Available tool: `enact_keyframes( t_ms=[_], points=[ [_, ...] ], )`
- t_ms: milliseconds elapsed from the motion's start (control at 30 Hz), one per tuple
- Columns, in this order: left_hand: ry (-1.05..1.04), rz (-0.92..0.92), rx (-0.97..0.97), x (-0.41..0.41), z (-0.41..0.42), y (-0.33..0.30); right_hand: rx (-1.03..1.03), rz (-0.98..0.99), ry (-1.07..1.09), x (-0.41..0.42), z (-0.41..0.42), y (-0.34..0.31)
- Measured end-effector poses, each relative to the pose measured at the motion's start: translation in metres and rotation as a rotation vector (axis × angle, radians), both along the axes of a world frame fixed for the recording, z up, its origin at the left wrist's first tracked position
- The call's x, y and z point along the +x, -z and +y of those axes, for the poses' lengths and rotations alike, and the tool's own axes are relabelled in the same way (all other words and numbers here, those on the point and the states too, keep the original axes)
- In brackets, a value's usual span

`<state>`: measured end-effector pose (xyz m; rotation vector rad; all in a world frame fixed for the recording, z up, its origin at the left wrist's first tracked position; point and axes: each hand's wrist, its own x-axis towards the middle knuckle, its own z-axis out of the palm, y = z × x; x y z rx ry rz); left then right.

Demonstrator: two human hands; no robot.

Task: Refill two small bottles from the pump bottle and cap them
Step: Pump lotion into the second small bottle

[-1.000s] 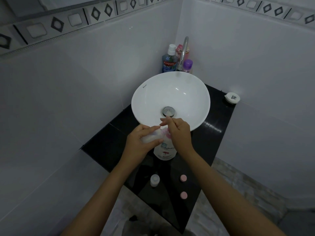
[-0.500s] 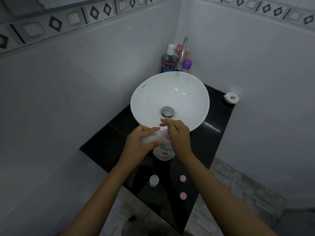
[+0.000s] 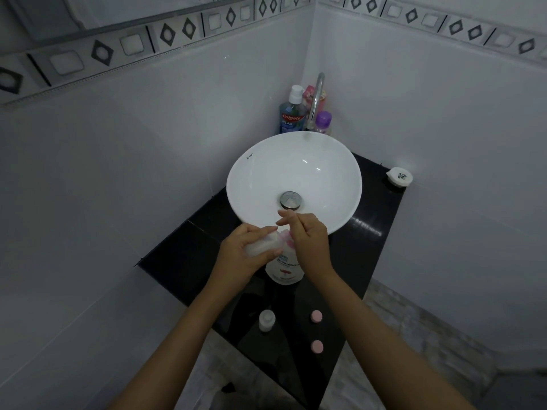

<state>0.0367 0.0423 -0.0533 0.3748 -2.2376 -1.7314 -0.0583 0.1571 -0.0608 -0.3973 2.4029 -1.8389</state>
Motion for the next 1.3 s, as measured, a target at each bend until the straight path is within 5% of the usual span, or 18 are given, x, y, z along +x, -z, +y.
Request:
enact_keyframes(
  t_ms=[167,367,733,1300],
  points=[
    [0.0,0.043,0.017,-0.001,-0.001,-0.007,0.015,0.112,0.001,-0.007,0.001,-0.019],
    [0.006,0.032,0.039,-0.002,-0.002,-0.005,-0.141,-0.022,-0.038,-0.003,0.0,-0.005],
    [0.015,0.026,0.078,-0.001,-0.003,-0.005,-0.023,0.102,-0.073,-0.011,0.004,-0.014],
    [0.0,-0.033,0.1,-0.001,-0.003,0.008,-0.035,-0.049,-0.087,-0.009,-0.002,0.005]
  ],
)
